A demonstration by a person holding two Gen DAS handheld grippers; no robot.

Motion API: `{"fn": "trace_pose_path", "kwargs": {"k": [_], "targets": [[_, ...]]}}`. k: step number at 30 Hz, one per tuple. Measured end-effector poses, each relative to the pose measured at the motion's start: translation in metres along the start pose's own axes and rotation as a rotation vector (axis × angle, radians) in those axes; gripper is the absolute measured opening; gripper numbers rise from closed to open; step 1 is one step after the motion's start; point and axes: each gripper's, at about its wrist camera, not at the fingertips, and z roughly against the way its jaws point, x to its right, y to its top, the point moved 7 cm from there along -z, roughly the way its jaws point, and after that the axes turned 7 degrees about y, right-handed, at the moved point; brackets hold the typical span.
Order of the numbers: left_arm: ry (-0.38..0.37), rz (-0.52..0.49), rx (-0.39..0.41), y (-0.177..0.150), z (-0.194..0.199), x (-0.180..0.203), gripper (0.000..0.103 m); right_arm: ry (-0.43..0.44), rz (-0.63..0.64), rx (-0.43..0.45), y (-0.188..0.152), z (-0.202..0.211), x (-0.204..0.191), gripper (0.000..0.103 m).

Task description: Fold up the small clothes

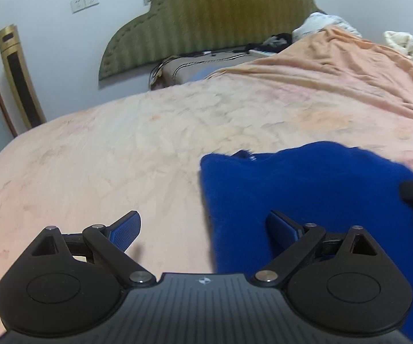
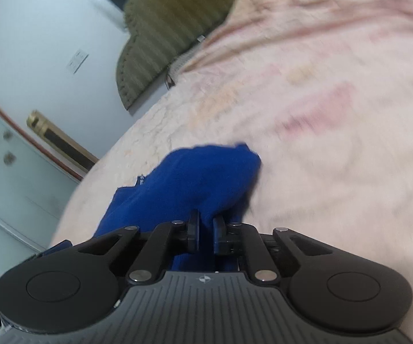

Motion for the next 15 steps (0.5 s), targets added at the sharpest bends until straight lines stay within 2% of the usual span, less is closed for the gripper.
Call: {"fn": "trace_pose_path", "kwargs": {"k": [3,4,5,7,9,10,11,13,15], "targets": [[-0.009,0.021,-0.005,-0.001,0.004,-0.005,0.097,-0.065,0.152,0.02,0.007,-0.003,-0.008,0.012],[-0.007,0.019,0.007,0.001,0.01,-0.007,0.096,-0.092,0.175,0.009,0.006,-0.005,-0.008,0.016],[-0.009,0.019,0.023,0.002,0.016,-0.009,0.096,-0.107,0.178,0.006,0.006,-0.003,-0.007,0.026],[-0.04,0.038,0.046,0.005,0.024,-0.016,0.096,-0.106,0.151,0.024,0.004,0.007,-0.004,0.033],[-0.091,0.084,0.027,0.007,0.022,-0.025,0.096,-0.089,0.116,0.049,0.004,0.017,-0.001,0.048],[-0.127,0.118,0.002,0.007,0.018,-0.029,0.096,-0.08,0.102,0.066,0.004,0.02,0.0,0.064],[-0.184,0.161,-0.036,0.007,0.011,-0.034,0.096,-0.076,0.086,0.074,0.004,0.023,0.003,0.072],[-0.308,0.252,-0.12,0.004,-0.003,-0.041,0.096,-0.069,0.042,0.043,0.003,0.025,0.015,0.072],[-0.444,0.344,-0.201,0.001,-0.017,-0.043,0.096,-0.026,-0.002,-0.002,0.003,0.017,0.023,0.071]]}}
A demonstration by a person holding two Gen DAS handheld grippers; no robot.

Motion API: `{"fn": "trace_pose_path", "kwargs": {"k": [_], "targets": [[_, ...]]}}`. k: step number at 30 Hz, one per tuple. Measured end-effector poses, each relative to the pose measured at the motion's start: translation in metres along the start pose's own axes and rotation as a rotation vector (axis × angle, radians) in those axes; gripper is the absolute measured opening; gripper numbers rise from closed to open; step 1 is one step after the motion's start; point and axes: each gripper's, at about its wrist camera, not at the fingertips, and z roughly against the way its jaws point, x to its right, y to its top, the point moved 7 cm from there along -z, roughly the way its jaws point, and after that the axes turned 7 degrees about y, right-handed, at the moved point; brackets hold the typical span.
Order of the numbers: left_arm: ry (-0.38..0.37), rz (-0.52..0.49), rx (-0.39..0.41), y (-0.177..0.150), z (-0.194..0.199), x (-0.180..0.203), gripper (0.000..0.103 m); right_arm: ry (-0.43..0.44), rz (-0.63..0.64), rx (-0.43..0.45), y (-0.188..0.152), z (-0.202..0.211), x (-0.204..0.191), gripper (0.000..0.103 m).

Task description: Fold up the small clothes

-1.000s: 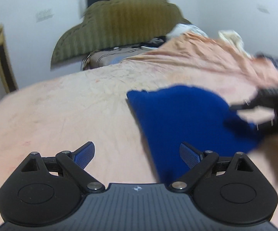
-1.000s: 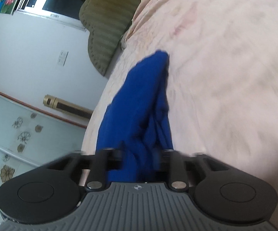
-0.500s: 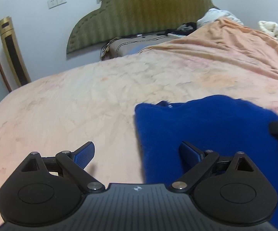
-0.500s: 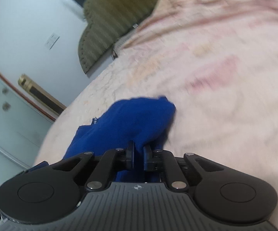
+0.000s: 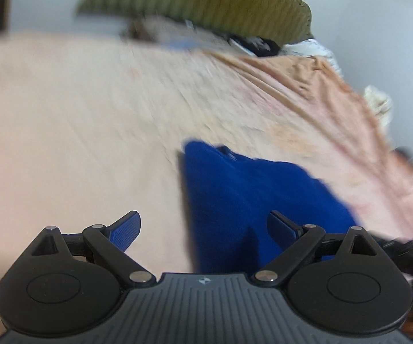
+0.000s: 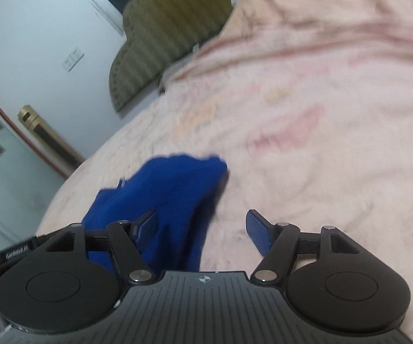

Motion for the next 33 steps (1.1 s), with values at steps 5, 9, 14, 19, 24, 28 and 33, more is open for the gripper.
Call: {"fn": "trace_pose_path", "kwargs": {"k": [5,9,14,19,24,28,33], "targets": [[-0.237,0.119,-0.123,0.004,-0.031,0.001,0.096,0.164,0.003,-0.114,0.007,-0.024,-0.007,0.069],[-0.262,0.088,-0.112,0.015,-0.046,0.015,0.095,0.235,0.024,-0.144,0.016,-0.057,-0.017,0.067],[-0.171,-0.003,-0.063,0.021,-0.058,0.028,0.076,0.259,0.014,-0.147,0.029,-0.093,-0.021,0.046],[-0.038,-0.137,-0.004,0.014,-0.053,0.037,0.067,0.238,0.065,-0.138,0.027,-0.102,-0.026,0.037],[0.028,-0.157,0.013,0.011,-0.052,0.04,0.068,0.199,0.115,-0.125,0.024,-0.1,-0.028,0.041],[0.075,-0.181,0.039,0.008,-0.053,0.044,0.069,0.183,0.168,-0.098,0.02,-0.098,-0.031,0.041],[0.133,-0.223,0.084,0.003,-0.052,0.05,0.073,0.201,0.145,-0.086,0.02,-0.097,-0.028,0.041]]}}
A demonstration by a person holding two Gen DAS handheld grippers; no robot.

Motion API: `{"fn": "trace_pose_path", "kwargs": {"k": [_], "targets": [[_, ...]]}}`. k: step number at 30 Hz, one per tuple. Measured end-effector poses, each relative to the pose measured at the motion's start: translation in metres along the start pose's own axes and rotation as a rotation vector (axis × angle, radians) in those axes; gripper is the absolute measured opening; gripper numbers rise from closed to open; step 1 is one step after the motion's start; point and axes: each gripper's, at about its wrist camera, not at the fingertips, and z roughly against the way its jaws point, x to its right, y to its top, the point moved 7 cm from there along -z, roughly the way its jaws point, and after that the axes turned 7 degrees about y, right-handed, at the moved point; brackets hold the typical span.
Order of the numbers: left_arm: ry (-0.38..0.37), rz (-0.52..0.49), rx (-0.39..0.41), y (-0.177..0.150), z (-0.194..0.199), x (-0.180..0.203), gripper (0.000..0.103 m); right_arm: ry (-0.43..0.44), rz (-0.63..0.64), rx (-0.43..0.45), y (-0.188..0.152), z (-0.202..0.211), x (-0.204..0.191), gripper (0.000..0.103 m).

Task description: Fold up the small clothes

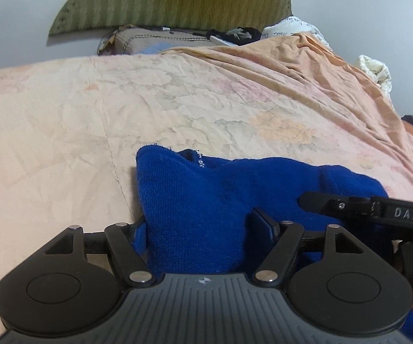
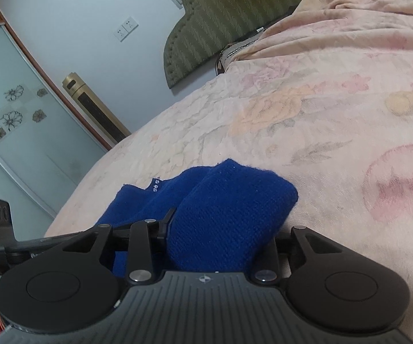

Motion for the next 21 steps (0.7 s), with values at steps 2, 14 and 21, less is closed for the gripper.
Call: {"fn": "trace_pose_path", "kwargs": {"k": [2,14,21], "targets": [[0.014,-0.009,0.009,-0.0008,0.0001,0.0004,0.075,0.011,-0.013,0.003,0.0004,0.001,0.0019,0.041],[0.032,-0.034,0.035,-0.0022,0.0028,0.005,0.076,0.016,-0.007,0.001,-0.0004,0.0017,0.0006,0.042],[0.046,-0.065,0.052,-0.002,0.0043,0.0054,0.073,-0.015,0.043,-0.004,-0.0006,0.0003,-0.0056,0.034]]}}
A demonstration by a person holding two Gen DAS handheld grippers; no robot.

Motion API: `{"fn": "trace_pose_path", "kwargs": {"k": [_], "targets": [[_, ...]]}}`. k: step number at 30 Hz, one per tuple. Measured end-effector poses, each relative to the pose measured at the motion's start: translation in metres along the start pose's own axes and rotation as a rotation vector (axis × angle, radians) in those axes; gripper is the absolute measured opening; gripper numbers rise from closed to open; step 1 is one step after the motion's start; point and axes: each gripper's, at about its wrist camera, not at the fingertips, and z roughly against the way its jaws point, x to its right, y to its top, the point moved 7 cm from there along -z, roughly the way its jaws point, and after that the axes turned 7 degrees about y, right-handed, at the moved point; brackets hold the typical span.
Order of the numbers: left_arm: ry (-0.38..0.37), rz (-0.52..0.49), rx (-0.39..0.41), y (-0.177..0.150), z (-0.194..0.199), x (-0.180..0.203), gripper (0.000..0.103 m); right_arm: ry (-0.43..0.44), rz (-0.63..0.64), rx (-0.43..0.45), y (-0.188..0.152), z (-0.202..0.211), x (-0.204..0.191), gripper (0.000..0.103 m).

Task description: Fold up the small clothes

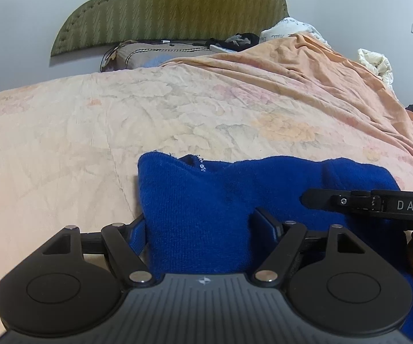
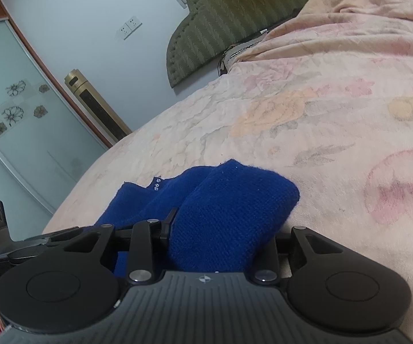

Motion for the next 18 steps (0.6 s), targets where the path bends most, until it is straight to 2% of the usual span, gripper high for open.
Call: {"fn": "trace_pose_path", "kwargs": {"k": [1,2,4,6,8,11,12,14,16,17,18], "targets": [[-0.005,-0.005,0.005,0.0,0.001,0.001,0.064,-0.008,0.012,-0.001,0.0,0.0,-0.001,0.032],[-0.008,-0.008,0.013,0.001,0.004,0.002,0.05,-0.018,0.025,-0.001,0.0,0.0,-0.003,0.032],[0.016,-0.029,0.032,0.005,0.009,0.003,0.032,-0.044,0.065,0.001,0.0,0.0,-0.009,0.032],[0.009,-0.03,0.046,0.013,0.015,0.002,0.027,-0.067,0.112,-0.001,0.001,0.001,-0.015,0.03],[0.02,-0.022,0.081,0.025,0.019,-0.003,0.011,-0.081,0.158,0.006,0.006,0.003,-0.025,0.027],[0.129,-0.057,0.145,0.045,0.016,-0.012,0.007,-0.076,0.241,0.051,0.021,0.008,-0.048,0.021],[0.164,-0.069,0.141,0.05,0.009,-0.016,0.007,-0.086,0.27,0.068,0.027,0.008,-0.054,0.02],[0.222,-0.051,0.04,0.052,-0.008,-0.029,0.008,-0.166,0.31,0.073,0.037,0.0,-0.054,0.02],[0.187,0.008,0.016,0.049,0.0,-0.044,0.008,-0.282,0.291,0.012,0.039,-0.017,-0.036,0.034],[0.158,0.021,0.019,0.045,0.008,-0.049,0.01,-0.346,0.266,-0.011,0.037,-0.019,-0.026,0.043],[0.14,0.02,0.004,0.039,0.016,-0.052,0.011,-0.411,0.23,-0.019,0.035,-0.015,-0.015,0.048]]}}
